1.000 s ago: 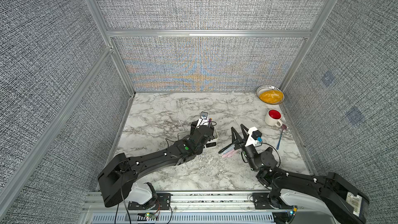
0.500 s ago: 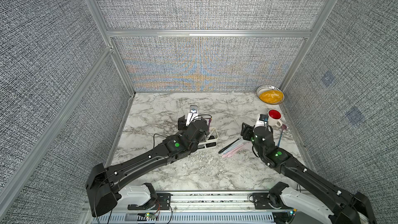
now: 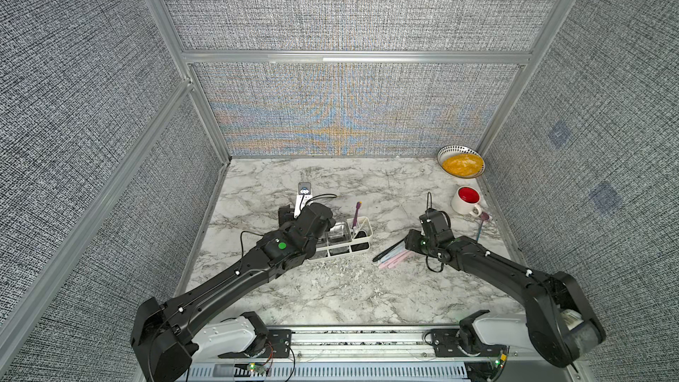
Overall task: Place the toothbrush into the toothbrush holder
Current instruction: Pick up the toothbrush from the center of the board.
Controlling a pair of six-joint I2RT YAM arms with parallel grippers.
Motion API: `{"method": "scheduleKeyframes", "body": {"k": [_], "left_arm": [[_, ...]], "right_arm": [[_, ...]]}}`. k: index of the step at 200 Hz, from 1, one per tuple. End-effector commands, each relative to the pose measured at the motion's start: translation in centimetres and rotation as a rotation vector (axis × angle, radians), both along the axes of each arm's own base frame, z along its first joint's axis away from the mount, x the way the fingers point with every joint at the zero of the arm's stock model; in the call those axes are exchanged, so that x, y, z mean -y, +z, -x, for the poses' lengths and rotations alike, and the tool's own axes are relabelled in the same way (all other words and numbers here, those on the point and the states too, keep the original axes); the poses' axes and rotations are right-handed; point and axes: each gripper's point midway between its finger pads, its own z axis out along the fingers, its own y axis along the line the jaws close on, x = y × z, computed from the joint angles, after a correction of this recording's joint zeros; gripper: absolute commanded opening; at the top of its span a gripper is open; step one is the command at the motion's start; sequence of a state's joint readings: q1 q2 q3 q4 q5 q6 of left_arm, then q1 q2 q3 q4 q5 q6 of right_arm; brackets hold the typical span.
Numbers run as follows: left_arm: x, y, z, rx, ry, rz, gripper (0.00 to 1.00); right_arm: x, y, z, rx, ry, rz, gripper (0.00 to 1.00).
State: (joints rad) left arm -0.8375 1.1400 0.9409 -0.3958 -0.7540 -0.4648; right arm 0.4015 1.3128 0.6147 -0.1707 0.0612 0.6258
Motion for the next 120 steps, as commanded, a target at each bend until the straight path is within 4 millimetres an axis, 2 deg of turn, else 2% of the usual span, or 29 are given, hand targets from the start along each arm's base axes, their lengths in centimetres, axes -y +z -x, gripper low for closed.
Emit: {"method": "scheduleKeyframes", "body": {"k": [1,50,93,120], "left_arm": [[-0.2,-0.6,0.1,-0.015,-0.006,0.029,0.96],[0.0,-1.4,-0.2,-0.039,-0.012,0.047,0.96],[0.4,-1.8,-0.4,-0.046,-0.017,0.056,0.96],[0.8,-2.2,-0.7,-0.056,-0.024,0.053,0.96]], "right_arm": [[0.1,-1.1,0.7,-0.034,-0.011,-0.014,0.58],[1.4,-4.0,1.8,-0.11,-0.024,0.052,0.49],[2.8,-4.8,1.7,-0.141,-0.032,0.152,0.46],[3.1,-4.7,0.9,-0.147,-0.017,0.2,0.46]]}}
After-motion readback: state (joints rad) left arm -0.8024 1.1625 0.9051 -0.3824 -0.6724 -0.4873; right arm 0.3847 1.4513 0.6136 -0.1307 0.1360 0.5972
